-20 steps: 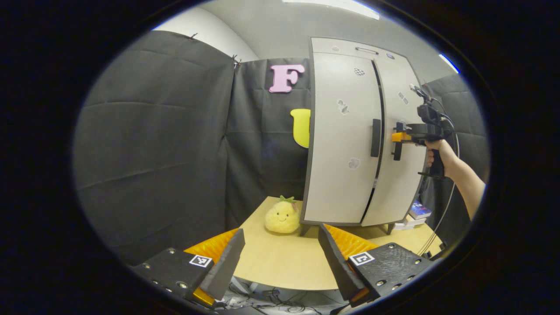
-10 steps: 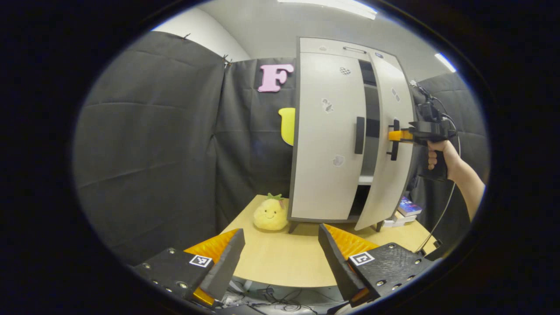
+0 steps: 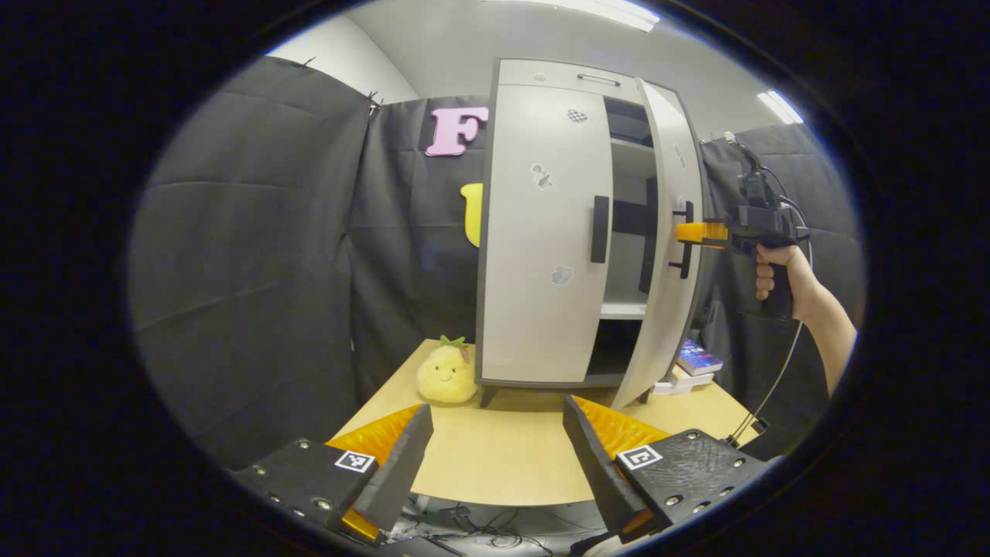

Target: Open the right door of the double-door shoe cabinet with the right hand, and open the left door with the left hand.

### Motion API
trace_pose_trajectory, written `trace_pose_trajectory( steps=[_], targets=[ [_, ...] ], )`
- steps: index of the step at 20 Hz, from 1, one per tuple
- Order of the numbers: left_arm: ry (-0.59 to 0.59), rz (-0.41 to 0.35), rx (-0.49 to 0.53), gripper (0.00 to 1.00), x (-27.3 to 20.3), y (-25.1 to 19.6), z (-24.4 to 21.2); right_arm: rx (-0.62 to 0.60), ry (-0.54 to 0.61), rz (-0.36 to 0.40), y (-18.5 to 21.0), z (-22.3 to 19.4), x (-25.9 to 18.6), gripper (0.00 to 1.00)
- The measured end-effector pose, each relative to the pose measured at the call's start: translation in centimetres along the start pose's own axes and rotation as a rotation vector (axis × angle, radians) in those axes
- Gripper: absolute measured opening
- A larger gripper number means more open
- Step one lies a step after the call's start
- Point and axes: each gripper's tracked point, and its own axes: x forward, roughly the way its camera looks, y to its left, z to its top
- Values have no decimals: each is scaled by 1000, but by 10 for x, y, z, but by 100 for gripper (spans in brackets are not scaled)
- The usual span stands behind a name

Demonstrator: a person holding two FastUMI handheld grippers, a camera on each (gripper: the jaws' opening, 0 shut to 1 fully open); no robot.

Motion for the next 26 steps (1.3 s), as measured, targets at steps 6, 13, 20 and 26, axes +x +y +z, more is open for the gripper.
trace_pose_trajectory(
  steps=[6, 13, 20, 26],
  targets=[
    [-10, -98, 51, 99, 20, -38, 9, 9, -10, -29, -16, -1, -26, 3],
    [-16, -169, 35, 99, 31, -67, 7, 30, -9, -108, -47, 1, -65, 3],
    [-4, -205, 49, 97, 41, -77, 6, 95, -8, -169, -77, 1, -82, 2],
    [-4, -206, 57, 99, 42, -73, 3, 59, -16, -164, -98, 6, -90, 2]
  ],
)
